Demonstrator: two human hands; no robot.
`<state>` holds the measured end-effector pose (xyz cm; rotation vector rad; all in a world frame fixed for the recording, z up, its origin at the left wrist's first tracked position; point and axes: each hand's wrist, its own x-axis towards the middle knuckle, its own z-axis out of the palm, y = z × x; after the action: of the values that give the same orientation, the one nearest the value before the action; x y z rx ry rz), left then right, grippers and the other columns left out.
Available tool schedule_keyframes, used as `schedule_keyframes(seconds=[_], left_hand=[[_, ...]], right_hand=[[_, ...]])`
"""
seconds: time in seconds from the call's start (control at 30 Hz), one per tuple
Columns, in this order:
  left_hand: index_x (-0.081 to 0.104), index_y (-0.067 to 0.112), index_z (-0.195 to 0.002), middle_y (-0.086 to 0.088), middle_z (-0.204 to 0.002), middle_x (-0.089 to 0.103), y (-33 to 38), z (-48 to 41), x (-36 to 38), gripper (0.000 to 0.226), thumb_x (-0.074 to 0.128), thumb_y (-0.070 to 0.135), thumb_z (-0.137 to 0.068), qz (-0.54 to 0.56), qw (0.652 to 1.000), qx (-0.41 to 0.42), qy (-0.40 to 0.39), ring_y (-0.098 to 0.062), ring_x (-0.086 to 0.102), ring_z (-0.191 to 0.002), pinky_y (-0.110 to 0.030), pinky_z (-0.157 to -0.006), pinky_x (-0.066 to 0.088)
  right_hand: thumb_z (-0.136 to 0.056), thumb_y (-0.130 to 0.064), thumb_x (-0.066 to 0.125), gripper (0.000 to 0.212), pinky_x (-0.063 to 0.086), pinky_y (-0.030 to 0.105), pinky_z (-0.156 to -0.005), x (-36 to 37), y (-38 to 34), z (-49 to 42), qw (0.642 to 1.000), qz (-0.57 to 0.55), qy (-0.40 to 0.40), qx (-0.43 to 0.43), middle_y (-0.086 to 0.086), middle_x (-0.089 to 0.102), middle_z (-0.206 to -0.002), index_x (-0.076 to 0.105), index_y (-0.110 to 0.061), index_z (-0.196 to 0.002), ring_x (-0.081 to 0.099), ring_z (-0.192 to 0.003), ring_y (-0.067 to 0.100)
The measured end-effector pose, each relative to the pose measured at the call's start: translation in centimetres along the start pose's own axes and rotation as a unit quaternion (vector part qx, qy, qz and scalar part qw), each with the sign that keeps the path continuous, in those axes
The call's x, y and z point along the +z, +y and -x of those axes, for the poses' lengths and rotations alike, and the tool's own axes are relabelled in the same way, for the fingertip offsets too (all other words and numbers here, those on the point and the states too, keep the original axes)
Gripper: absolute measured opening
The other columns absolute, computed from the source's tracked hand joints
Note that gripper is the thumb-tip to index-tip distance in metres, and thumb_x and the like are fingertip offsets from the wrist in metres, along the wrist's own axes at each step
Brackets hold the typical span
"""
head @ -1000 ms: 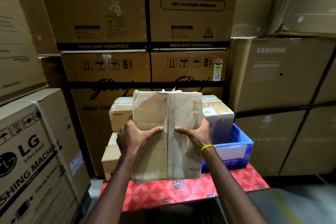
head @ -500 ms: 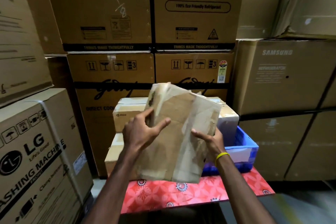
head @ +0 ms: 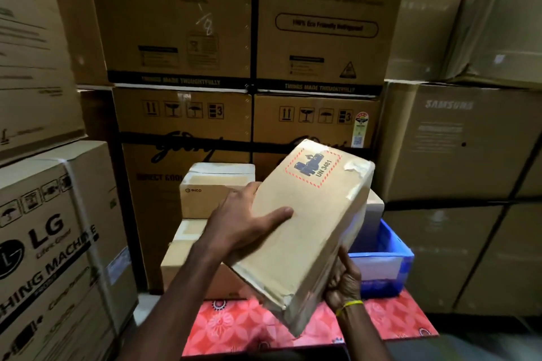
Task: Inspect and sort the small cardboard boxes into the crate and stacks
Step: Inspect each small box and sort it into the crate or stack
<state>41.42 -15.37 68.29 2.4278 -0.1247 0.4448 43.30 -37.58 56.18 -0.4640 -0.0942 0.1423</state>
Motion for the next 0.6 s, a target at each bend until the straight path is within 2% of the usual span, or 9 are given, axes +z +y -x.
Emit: schedule_keyframes(seconds=[0.1, 0.17, 0.23, 0.3, 0.4, 0.47, 0.5, 0.53, 0.6], left_hand=[[0.031, 0.031, -0.158, -0.005, -0.150, 0.056, 0.1, 0.0, 1.3, 0.096, 0.037, 0.091, -0.084, -0.107, 0.994, -0.020, -0.001, -0.029, 0.054, -0.132, -0.045, -0.110, 0.044], [0.005, 0.023, -0.167, -0.009, -0.174, 0.016, 0.3, -0.3, 2.1, 0.106, 0.026, 0.089, -0.088, -0.105, 0.992, -0.059, -0.022, -0.028, 0.021, -0.158, -0.051, -0.128, 0.018], [-0.013, 0.019, -0.166, -0.005, -0.175, -0.017, 0.7, -0.8, 2.8, 0.114, 0.019, 0.091, -0.084, -0.079, 0.994, -0.071, -0.015, -0.022, -0.014, -0.162, -0.047, -0.131, -0.007], [-0.018, 0.018, -0.164, -0.004, -0.172, -0.026, 1.3, -1.1, 3.4, 0.117, 0.015, 0.091, -0.079, -0.014, 0.997, -0.077, -0.003, -0.019, -0.025, -0.158, -0.042, -0.128, -0.016], [-0.012, 0.025, -0.166, 0.002, -0.174, -0.018, 1.4, -1.7, 3.4, 0.126, 0.017, 0.100, -0.070, 0.153, 0.984, -0.089, 0.034, -0.017, -0.018, -0.160, -0.043, -0.129, -0.011], [0.001, 0.036, -0.167, 0.002, -0.176, 0.000, 0.7, -2.1, 2.4, 0.123, 0.031, 0.104, -0.069, 0.287, 0.953, -0.096, 0.030, -0.022, 0.008, -0.162, -0.053, -0.130, 0.014], [0.016, 0.038, -0.165, -0.004, -0.173, 0.022, 0.1, -2.3, 1.6, 0.112, 0.039, 0.101, -0.074, 0.354, 0.929, -0.103, 0.015, -0.025, 0.033, -0.156, -0.054, -0.122, 0.036], [0.038, 0.033, -0.157, -0.010, -0.159, 0.049, -0.6, -2.1, 0.8, 0.098, 0.044, 0.094, -0.081, 0.404, 0.907, -0.116, 0.001, -0.024, 0.059, -0.136, -0.048, -0.109, 0.052], [0.071, 0.039, -0.122, -0.002, -0.118, 0.078, -2.1, -1.9, -0.9, 0.067, 0.045, 0.088, -0.084, 0.448, 0.880, -0.158, -0.015, -0.021, 0.074, -0.105, -0.047, -0.098, 0.057]], right_hand=[[-0.015, -0.023, 0.106, 0.053, 0.040, 0.019, -0.026, -0.5, 0.6, -0.4, 1.000, 0.009, 0.004, -0.017, 0.001, 0.054, -0.034, 0.061, -0.006, -0.036, 0.052, -0.024, 0.011], [-0.033, -0.019, 0.101, 0.039, 0.053, 0.022, -0.037, -2.7, 1.5, -1.9, 0.998, 0.042, 0.034, -0.011, 0.004, 0.069, -0.050, 0.075, -0.002, -0.057, 0.066, -0.039, 0.013], [-0.039, -0.028, 0.106, 0.082, 0.067, 0.039, -0.064, -4.1, 2.2, -3.1, 0.993, 0.097, 0.069, -0.016, 0.014, 0.082, -0.094, 0.078, -0.003, -0.111, 0.080, -0.076, 0.024], [-0.038, -0.034, 0.107, 0.109, 0.065, 0.054, -0.085, -4.3, 2.3, -3.7, 0.983, 0.154, 0.095, -0.044, 0.022, 0.075, -0.122, 0.065, -0.004, -0.134, 0.077, -0.094, 0.034], [-0.027, -0.040, 0.108, 0.114, 0.063, 0.056, -0.084, -3.3, 1.7, -4.2, 0.949, 0.285, 0.100, -0.086, 0.031, 0.072, -0.121, 0.065, 0.004, -0.123, 0.074, -0.092, 0.038], [-0.024, -0.041, 0.107, 0.108, 0.065, 0.042, -0.071, -2.4, 0.9, -4.3, 0.927, 0.344, 0.082, -0.124, 0.023, 0.078, -0.110, 0.068, 0.001, -0.115, 0.075, -0.087, 0.031], [-0.027, -0.038, 0.106, 0.101, 0.064, 0.037, -0.067, -2.0, 0.4, -4.3, 0.914, 0.373, 0.076, -0.141, 0.017, 0.081, -0.105, 0.068, -0.002, -0.113, 0.075, -0.086, 0.027], [-0.032, -0.035, 0.104, 0.092, 0.063, 0.032, -0.067, -1.6, -0.1, -4.3, 0.899, 0.405, 0.062, -0.158, 0.010, 0.082, -0.101, 0.069, -0.006, -0.112, 0.076, -0.086, 0.023], [-0.043, -0.034, 0.100, 0.083, 0.063, 0.031, -0.072, -0.8, -1.0, -4.7, 0.864, 0.465, 0.028, -0.192, 0.005, 0.082, -0.103, 0.070, -0.011, -0.116, 0.075, -0.088, 0.016]])
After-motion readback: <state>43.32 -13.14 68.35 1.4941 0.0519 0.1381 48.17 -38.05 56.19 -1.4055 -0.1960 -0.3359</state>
